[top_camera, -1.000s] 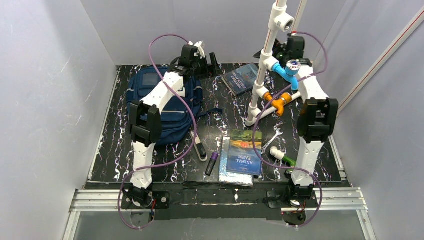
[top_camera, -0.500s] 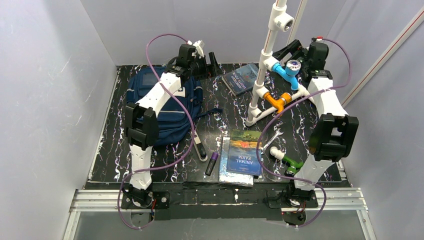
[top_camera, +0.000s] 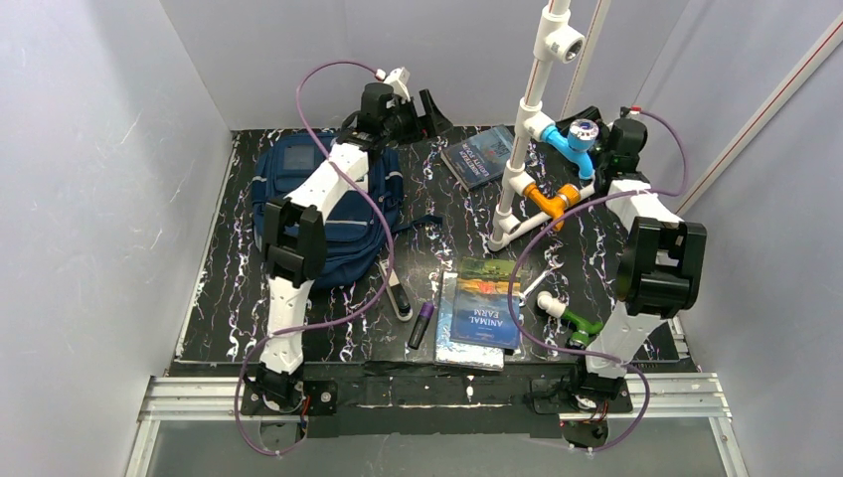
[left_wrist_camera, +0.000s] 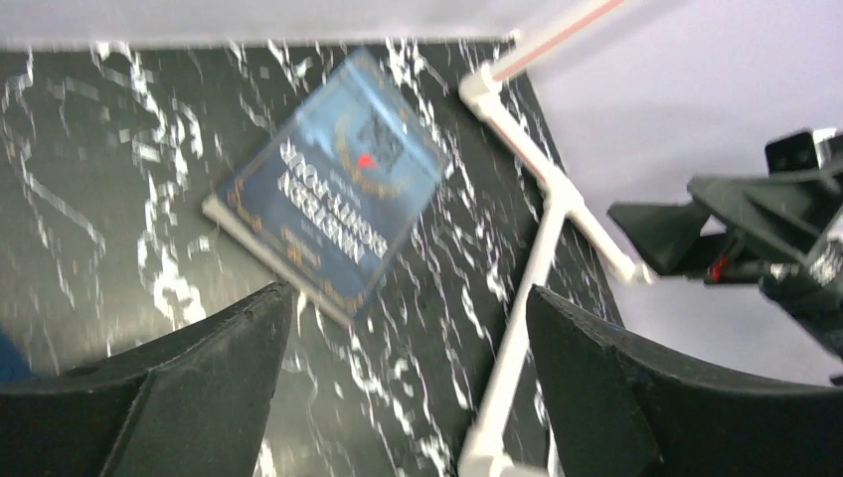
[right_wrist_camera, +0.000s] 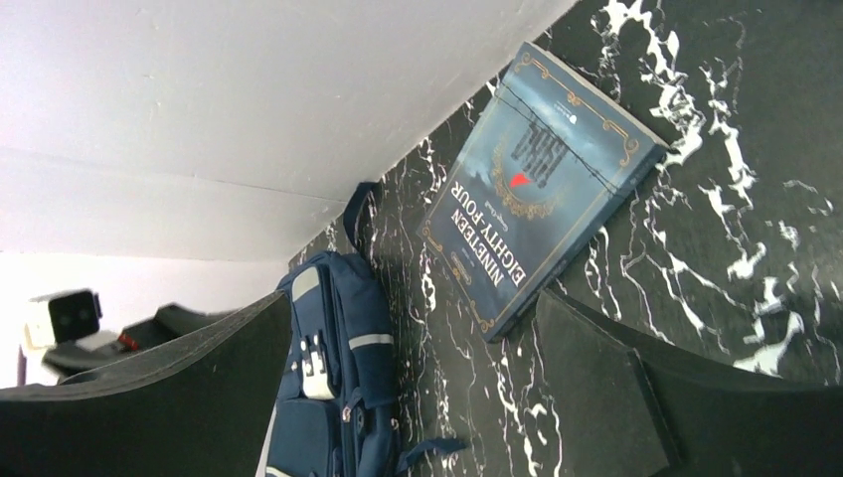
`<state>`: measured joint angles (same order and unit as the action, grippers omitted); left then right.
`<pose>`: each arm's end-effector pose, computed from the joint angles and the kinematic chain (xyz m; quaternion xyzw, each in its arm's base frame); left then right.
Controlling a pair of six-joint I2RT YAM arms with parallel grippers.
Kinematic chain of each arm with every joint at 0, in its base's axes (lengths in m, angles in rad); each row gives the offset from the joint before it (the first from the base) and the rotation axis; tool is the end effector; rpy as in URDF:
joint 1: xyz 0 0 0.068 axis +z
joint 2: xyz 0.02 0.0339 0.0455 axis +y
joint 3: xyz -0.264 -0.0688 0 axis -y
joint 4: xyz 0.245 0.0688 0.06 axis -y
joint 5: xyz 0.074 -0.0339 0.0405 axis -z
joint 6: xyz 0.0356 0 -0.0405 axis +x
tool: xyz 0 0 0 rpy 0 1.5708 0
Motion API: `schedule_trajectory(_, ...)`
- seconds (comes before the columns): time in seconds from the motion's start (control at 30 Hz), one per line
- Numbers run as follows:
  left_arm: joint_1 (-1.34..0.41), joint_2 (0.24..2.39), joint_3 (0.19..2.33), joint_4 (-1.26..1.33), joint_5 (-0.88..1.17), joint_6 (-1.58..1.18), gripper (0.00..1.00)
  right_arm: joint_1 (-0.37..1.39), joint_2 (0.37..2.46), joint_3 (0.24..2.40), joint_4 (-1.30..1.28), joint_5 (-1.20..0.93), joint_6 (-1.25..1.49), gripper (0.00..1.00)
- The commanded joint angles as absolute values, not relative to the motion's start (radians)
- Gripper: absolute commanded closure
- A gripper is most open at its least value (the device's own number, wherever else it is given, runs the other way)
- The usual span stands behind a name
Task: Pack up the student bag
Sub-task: Pick up the book from the center of the board.
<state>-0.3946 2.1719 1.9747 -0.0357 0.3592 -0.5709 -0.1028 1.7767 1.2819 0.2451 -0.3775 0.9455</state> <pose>0.4805 -0.2137 0.3173 0.0424 0.7786 -0.4074 0.4754 0.4210 -0.0302 0.2819 0.2885 0.7291 0.3817 0.4893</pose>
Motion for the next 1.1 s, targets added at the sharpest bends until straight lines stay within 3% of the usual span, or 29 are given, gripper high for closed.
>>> schedule_trajectory(0.0, -0.383, 2.347, 2.165, 0.061, 0.335, -0.587, 0.15, -0.102, 1.845, 1.244, 0.551, -0.432, 0.970, 0.00)
schedule_trajectory(0.2, -0.384, 2.543, 2.371, 0.077, 0.301, -0.603, 0.16, -0.089, 1.864, 1.244, 0.622, -0.495, 0.996, 0.00)
schedule_trajectory(0.3, -0.383, 2.535, 2.351, 0.077, 0.287, -0.608, 0.16, -0.082, 1.818, 1.271, 0.496, -0.472, 0.924, 0.00)
schedule_trajectory(0.47, -0.384, 2.507, 2.285, 0.080, 0.263, -0.633, 0.15, -0.081, 1.767, 1.177, 0.494, -0.368, 1.017, 0.00)
schedule_trajectory(0.67, -0.383, 2.541, 2.252, 0.208, 0.250, -0.707, 0.14, -0.076, 1.717, 0.986, 0.762, -0.241, 1.093, 0.00)
schedule_trajectory(1.07, -0.389, 2.703, 2.313, 0.382, 0.046, -0.742, 0.22, -0.083, 1.798, 0.916, 0.995, -0.373, 1.156, 0.05)
